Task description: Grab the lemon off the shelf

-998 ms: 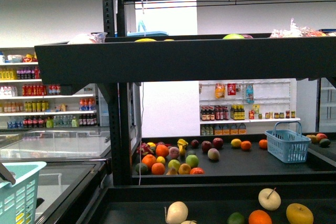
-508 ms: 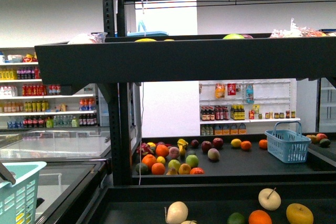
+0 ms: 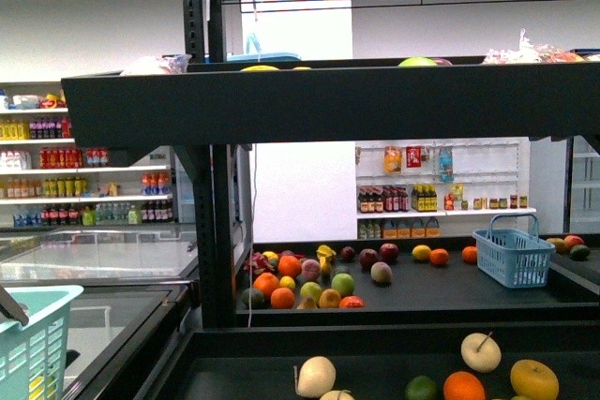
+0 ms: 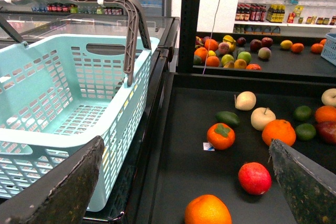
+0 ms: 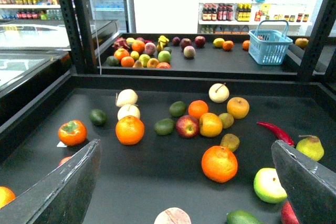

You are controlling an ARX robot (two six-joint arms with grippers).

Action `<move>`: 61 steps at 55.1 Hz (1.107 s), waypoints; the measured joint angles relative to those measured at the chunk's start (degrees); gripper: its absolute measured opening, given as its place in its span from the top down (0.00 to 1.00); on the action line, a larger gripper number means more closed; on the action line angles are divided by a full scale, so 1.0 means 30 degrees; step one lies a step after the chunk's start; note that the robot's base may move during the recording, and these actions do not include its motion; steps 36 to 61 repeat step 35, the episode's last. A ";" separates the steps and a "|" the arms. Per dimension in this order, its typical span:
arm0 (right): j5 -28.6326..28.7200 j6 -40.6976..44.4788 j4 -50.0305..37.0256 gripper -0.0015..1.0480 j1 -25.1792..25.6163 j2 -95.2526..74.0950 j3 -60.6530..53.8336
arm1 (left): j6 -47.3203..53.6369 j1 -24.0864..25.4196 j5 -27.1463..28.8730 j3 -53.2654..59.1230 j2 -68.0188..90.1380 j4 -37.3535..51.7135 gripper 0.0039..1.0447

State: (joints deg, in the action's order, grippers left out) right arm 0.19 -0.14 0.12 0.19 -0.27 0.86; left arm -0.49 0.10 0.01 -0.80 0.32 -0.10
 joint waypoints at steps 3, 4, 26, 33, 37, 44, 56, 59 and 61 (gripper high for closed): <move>0.0000 0.0000 0.0007 0.07 0.0000 0.0000 0.0000 | 0.0000 0.0000 0.0000 0.0000 0.0000 0.0000 0.08; 0.0000 0.0000 0.0007 0.07 0.0000 0.0000 0.0000 | 0.0000 0.0000 0.0000 0.0000 0.0000 0.0000 0.08; 0.0000 0.0000 0.0007 0.07 0.0000 0.0000 0.0000 | 0.0000 0.0000 0.0000 0.0000 0.0000 0.0000 0.08; 0.0000 0.0000 0.0000 0.07 0.0000 0.0000 0.0000 | 0.0000 0.0000 0.0000 0.0000 0.0000 0.0000 0.08; 0.0000 0.0000 0.0007 0.07 0.0000 0.0000 0.0000 | 0.0000 0.0000 0.0000 0.0000 0.0000 0.0000 0.08; 0.0000 0.0000 0.0007 0.07 0.0000 0.0000 0.0000 | 0.0000 0.0000 0.0000 0.0000 0.0000 0.0000 0.08; 0.0000 0.0000 0.0007 0.07 0.0000 0.0000 0.0000 | 0.0000 0.0000 0.0000 0.0000 0.0000 0.0000 0.08; 0.0000 0.0000 0.0007 0.07 0.0000 0.0000 0.0000 | 0.0000 0.0000 0.0000 0.0000 0.0000 0.0000 0.08; 0.0000 0.0000 0.0007 0.07 0.0000 0.0000 0.0000 | 0.0000 0.0000 0.0000 0.0000 0.0000 0.0000 0.08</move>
